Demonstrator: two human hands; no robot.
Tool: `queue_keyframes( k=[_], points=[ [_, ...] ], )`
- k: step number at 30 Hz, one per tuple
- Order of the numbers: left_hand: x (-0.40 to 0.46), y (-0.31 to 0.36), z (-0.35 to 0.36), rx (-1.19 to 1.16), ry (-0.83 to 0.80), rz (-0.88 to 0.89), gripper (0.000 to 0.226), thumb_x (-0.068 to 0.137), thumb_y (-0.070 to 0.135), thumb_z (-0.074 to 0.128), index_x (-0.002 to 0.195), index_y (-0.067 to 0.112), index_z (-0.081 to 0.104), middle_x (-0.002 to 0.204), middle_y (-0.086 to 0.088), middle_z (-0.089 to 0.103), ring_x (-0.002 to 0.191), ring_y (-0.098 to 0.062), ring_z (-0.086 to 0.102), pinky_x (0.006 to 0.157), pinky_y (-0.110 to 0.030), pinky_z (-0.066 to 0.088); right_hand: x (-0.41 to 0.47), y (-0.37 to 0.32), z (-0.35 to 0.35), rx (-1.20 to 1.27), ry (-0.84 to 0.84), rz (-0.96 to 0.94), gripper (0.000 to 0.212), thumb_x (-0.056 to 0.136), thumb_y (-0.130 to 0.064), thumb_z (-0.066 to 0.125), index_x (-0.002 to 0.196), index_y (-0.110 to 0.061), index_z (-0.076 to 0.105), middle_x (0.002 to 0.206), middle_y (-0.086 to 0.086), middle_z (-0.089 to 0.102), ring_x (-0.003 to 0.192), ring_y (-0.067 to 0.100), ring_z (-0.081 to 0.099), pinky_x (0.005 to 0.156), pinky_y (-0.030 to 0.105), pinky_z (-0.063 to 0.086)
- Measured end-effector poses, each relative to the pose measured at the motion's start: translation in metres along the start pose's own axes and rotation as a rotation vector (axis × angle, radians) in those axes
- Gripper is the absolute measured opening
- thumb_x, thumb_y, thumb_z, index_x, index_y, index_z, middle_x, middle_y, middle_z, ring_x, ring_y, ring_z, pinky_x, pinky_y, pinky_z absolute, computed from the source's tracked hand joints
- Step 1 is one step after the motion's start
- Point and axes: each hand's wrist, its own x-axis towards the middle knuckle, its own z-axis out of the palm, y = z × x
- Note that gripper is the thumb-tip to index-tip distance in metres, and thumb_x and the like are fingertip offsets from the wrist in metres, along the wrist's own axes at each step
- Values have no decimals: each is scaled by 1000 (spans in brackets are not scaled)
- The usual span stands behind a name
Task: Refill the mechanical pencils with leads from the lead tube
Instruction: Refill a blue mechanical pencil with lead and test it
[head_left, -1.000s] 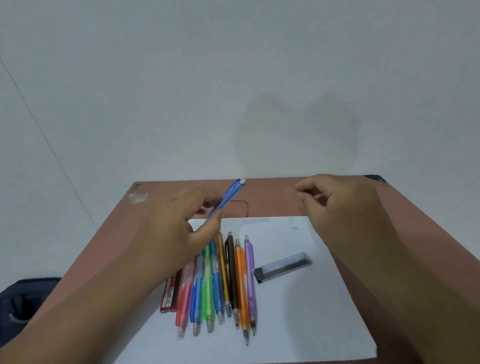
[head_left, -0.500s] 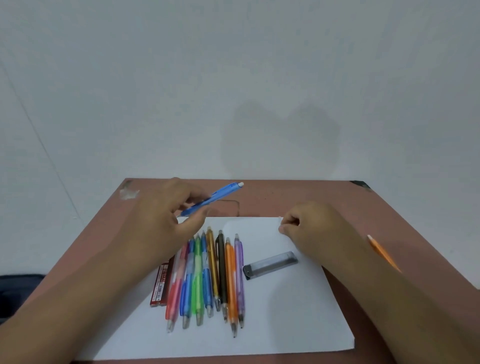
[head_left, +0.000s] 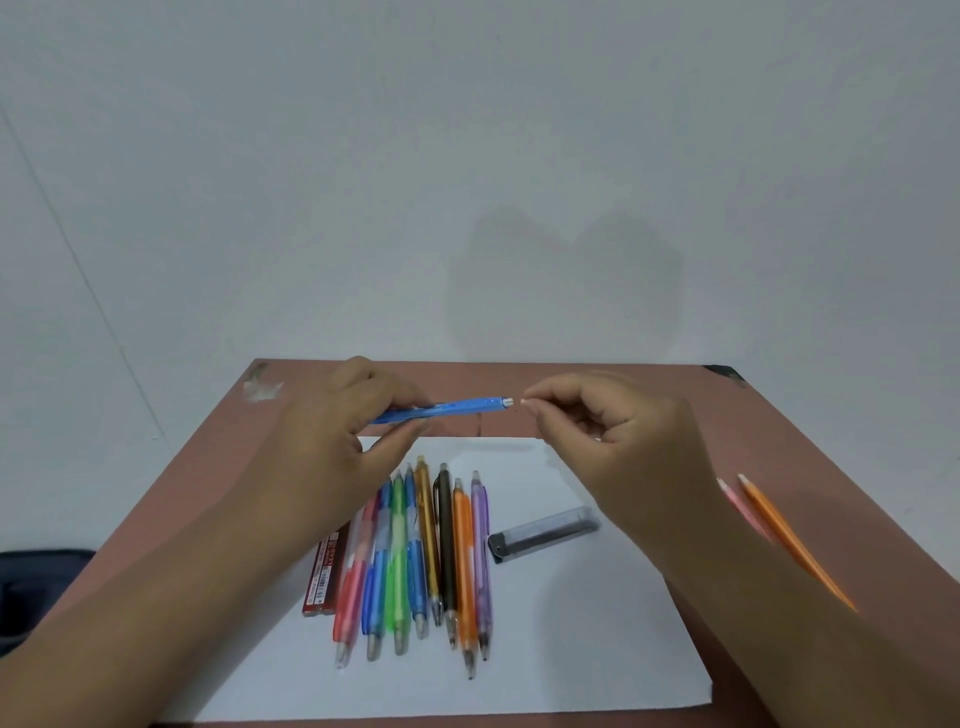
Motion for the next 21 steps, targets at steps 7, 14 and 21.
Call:
queue_keyframes(
  k=[7, 14, 21],
  points=[
    [0, 4, 1, -37, 24, 41, 23, 87, 40, 58, 103, 29, 71, 93, 15, 60, 96, 5, 53, 78, 1, 37, 0, 4, 5, 1, 32, -61, 10, 87, -1, 74, 92, -8, 79, 78, -8, 71, 70, 7, 64, 65, 15, 51],
    [0, 3, 0, -34, 13, 67, 21, 87, 39, 61, 103, 30, 71, 93, 20, 57, 94, 8, 54, 76, 2, 37, 2, 3, 3, -42, 3, -109, 11, 86, 2, 74, 87, -8, 77, 76, -4, 70, 69, 11, 63, 63, 26, 52],
    [0, 5, 0, 10, 21, 102, 25, 87, 35, 60, 104, 24, 74, 92, 15, 58, 80, -2, 51, 69, -3, 41, 2, 6, 3, -47, -47, -48, 11, 90, -4, 70, 85, -13, 74, 71, -5, 65, 66, 16, 60, 60, 33, 49]
  ],
)
